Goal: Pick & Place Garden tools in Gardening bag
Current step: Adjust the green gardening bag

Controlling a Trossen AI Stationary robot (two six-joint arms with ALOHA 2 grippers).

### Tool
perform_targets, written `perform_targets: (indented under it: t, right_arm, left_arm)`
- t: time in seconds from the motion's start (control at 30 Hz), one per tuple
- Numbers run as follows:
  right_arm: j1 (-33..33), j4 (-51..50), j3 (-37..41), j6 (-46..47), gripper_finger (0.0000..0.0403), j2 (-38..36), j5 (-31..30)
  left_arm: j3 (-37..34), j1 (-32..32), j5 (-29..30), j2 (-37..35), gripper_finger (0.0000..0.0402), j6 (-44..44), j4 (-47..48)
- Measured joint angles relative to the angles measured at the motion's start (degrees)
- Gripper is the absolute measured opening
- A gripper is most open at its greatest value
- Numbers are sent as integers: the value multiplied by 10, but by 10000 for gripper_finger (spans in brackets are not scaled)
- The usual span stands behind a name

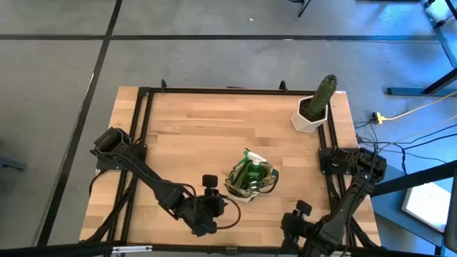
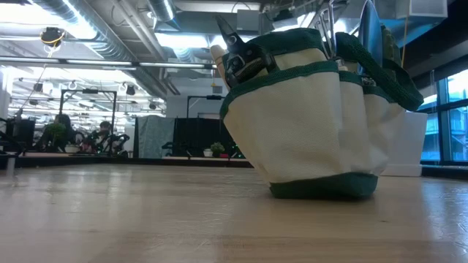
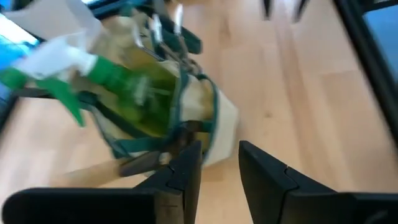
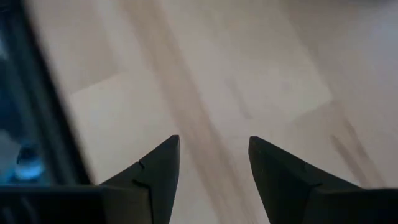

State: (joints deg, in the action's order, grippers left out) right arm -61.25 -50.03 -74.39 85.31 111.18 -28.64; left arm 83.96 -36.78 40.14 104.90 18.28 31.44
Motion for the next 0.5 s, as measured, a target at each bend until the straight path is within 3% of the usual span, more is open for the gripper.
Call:
perform_targets:
  t: [0.13, 0.23, 0.5]
  right_arm:
    - [13, -36, 0, 95, 193, -1, -4]
    - [21, -25, 0, 108, 193, -1, -56]
    - [19, 51, 0, -44, 193, -13, -108]
  left_arm:
    - [0, 1, -48, 0, 100, 5, -22]
    - [4, 2, -75, -2, 100, 0, -29]
    - [21, -2, -133, -9, 100, -4, -41]
